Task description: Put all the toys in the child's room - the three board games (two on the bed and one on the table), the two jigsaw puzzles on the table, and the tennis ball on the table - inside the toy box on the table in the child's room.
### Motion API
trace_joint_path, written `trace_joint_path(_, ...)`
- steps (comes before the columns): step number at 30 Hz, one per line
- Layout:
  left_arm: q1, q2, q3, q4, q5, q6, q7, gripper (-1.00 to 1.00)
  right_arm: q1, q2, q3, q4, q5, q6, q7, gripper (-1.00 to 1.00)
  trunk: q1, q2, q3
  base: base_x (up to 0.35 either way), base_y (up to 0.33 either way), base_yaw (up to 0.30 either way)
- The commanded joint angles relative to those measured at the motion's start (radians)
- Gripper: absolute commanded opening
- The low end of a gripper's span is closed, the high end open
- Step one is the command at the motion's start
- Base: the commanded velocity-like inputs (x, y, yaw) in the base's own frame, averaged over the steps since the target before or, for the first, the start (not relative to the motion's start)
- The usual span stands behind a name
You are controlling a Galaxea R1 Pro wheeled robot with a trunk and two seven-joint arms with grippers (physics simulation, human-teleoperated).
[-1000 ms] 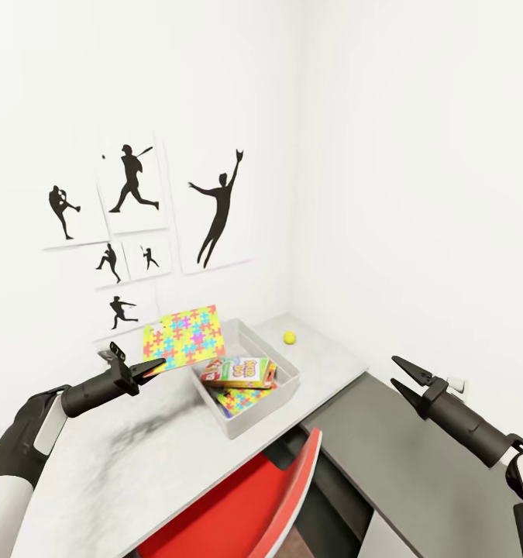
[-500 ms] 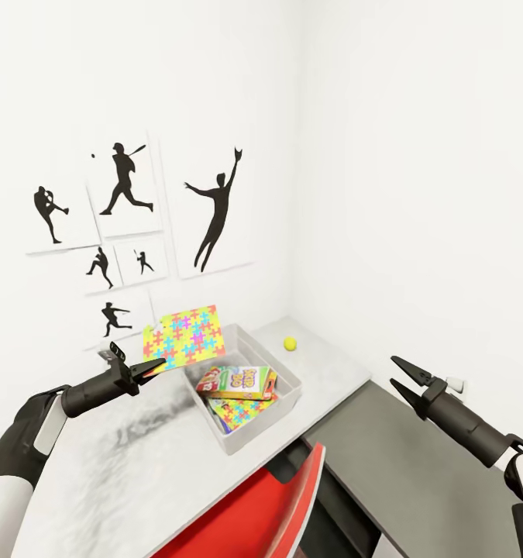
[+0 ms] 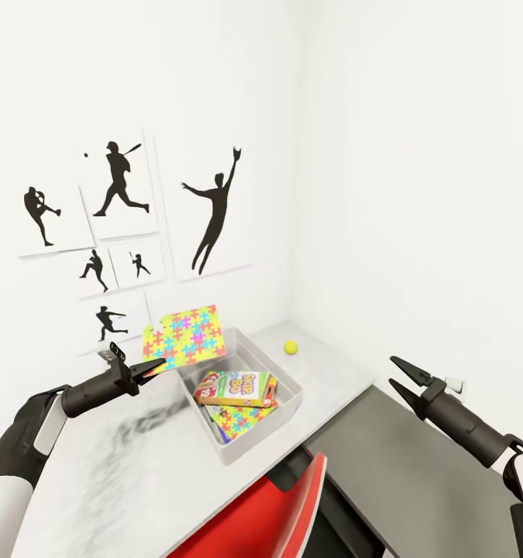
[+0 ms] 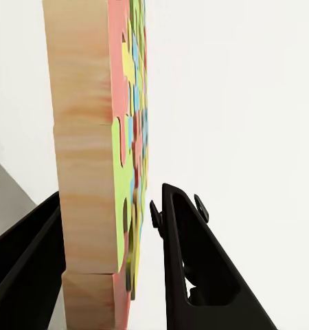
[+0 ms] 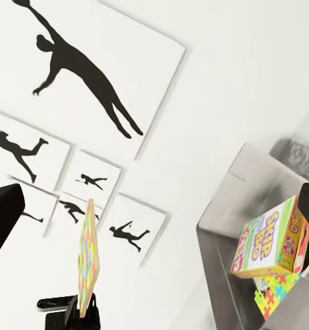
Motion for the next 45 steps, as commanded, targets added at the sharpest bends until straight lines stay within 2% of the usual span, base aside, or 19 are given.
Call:
trace_joint_path(1, -0.001, 0.000, 0.000, 0.000, 0.002, 0.009, -0.002, -1.00, -0.001, 0.000, -0.002, 0.000, 0.007, 0.005, 0.008, 1.00, 0.001, -0.001, -0.001, 0.053, -0.125, 0.000)
trace_joint_path(7, -0.001, 0.000, 0.000, 0.000, 0.002, 0.009, -0.002, -1.00, -0.001, 0.000, -0.002, 0.000, 0.007, 0.005, 0.008, 1.00, 0.001, -0.001, -0.001, 0.054, -0.139, 0.006)
trace_joint_path(14, -0.001, 0.000, 0.000, 0.000, 0.002, 0.009, -0.002, -1.00, -0.001, 0.000, -0.002, 0.000, 0.007, 0.005, 0.008, 1.00, 0.001, -0.001, -0.001, 0.004, -0.009, 0.145)
trace_joint_path(45, -0.001, 0.000, 0.000, 0.000, 0.002, 0.009, -0.002, -1.00, -0.001, 0.000, -0.002, 0.000, 0.007, 0.005, 0.007, 1.00, 0.001, -0.001, -0.001, 0.047, -0.014, 0.036)
